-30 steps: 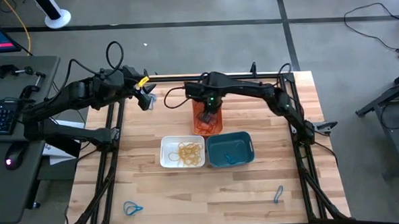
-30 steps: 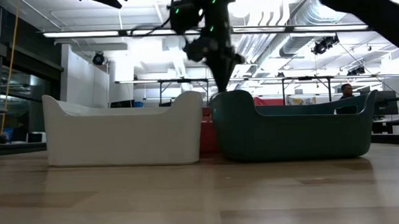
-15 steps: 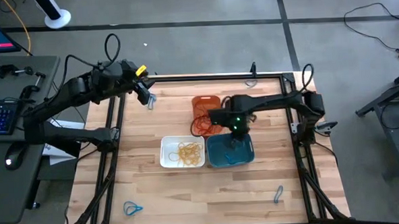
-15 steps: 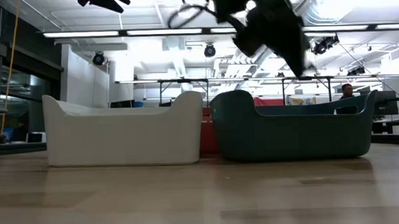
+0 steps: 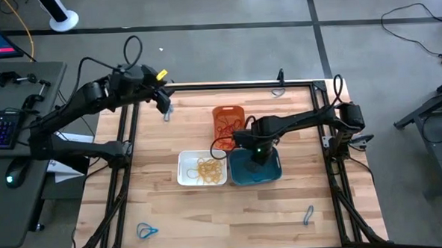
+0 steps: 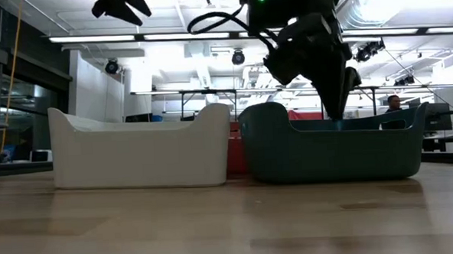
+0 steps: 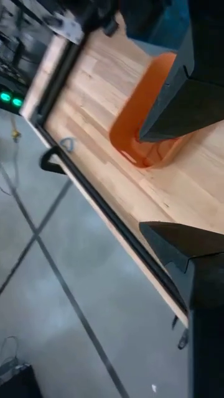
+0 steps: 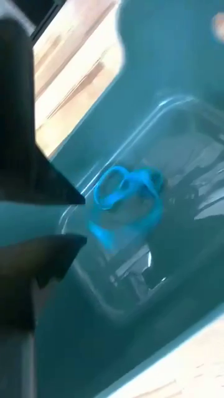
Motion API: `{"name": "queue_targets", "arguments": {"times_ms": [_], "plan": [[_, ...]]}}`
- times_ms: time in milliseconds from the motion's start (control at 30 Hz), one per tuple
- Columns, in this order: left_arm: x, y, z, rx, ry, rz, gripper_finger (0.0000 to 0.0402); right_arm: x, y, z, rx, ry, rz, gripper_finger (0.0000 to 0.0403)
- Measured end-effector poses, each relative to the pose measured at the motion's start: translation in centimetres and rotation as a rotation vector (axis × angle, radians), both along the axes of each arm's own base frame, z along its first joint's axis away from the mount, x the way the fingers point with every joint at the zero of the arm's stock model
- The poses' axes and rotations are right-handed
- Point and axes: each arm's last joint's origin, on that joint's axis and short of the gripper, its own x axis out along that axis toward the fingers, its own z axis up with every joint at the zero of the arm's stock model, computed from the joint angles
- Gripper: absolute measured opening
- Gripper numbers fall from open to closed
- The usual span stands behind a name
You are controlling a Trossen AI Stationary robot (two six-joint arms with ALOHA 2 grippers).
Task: Sort rubber bands into baskets
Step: Put the blue rubber band into the blue bin
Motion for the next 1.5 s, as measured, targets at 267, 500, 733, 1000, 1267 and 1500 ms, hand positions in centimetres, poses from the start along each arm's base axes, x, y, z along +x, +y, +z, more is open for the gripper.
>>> {"name": "queue_targets", "arguments": {"times_ms": [267, 500, 733, 1000, 1267, 1500], "plan": [[1.4, 0.8, -1.9, -0.047, 0.149, 0.039, 0.0214, -0.3, -0.7, 0.8, 0.026, -0.036, 0.128, 0.0205], [2.8, 5.4, -7.1, -0.231, 0.345, 0.163, 0.0214, 0.0, -2.9, 4.7, -0.097, -0.181, 0.132, 0.0233], [2.3, 10.9, -17.8, -0.598, 0.456, 0.251, 0.0214, -0.7, -5.5, 6.2, -0.17, -0.222, 0.054, 0.0233], [0.8, 12.8, -24.7, -0.831, 0.561, 0.395, 0.0214, -0.7, -6.8, 6.3, -0.203, -0.236, 0.012, 0.0233], [1.0, 13.1, -26.0, -0.785, 0.515, 0.399, 0.0214, -0.3, -6.8, 6.3, -0.209, -0.274, 0.01, 0.0233], [0.5, 12.6, -26.6, -0.773, 0.537, 0.429, 0.0138, -0.3, -6.8, 6.3, -0.209, -0.274, 0.01, 0.0233]]}}
